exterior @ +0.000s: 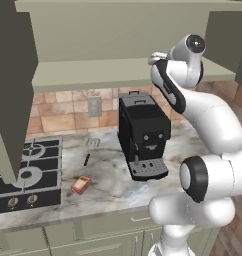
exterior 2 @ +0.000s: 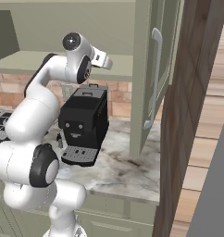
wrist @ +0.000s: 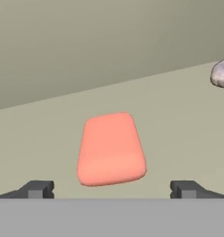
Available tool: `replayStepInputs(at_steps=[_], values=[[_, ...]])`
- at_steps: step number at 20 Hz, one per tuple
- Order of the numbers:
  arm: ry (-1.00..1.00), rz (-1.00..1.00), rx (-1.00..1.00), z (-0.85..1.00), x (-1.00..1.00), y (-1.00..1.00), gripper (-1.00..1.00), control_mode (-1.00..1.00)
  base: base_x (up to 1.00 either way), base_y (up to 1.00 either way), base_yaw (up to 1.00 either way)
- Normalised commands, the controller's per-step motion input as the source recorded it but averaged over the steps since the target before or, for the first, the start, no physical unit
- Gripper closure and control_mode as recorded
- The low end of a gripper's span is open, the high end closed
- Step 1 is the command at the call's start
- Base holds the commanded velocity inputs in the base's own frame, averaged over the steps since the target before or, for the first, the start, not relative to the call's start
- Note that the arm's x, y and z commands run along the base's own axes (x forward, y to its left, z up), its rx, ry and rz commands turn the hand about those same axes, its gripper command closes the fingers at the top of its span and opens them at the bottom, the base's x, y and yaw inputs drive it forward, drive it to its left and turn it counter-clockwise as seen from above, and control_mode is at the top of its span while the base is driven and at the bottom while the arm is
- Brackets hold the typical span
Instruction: Pick the bar soap and bar soap from the cabinet and place them on the counter.
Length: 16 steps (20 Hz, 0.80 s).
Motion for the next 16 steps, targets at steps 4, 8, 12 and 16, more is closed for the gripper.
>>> replayStepInputs(at_steps=[4, 8, 12, 16], values=[[0.0, 0.01, 0.0, 0.0, 0.34, -0.09, -1.0, -1.0, 0.0, 0.0, 0.0], [0.01, 0.0, 0.0, -0.05, 0.36, 0.0, -1.0, -1.0, 0.0, 0.0, 0.0], [0.03, 0.0, 0.0, -0.11, 0.36, 0.0, -1.0, -1.0, 0.0, 0.0, 0.0], [0.03, 0.0, 0.0, -0.11, 0.32, 0.0, -1.0, -1.0, 0.0, 0.0, 0.0]])
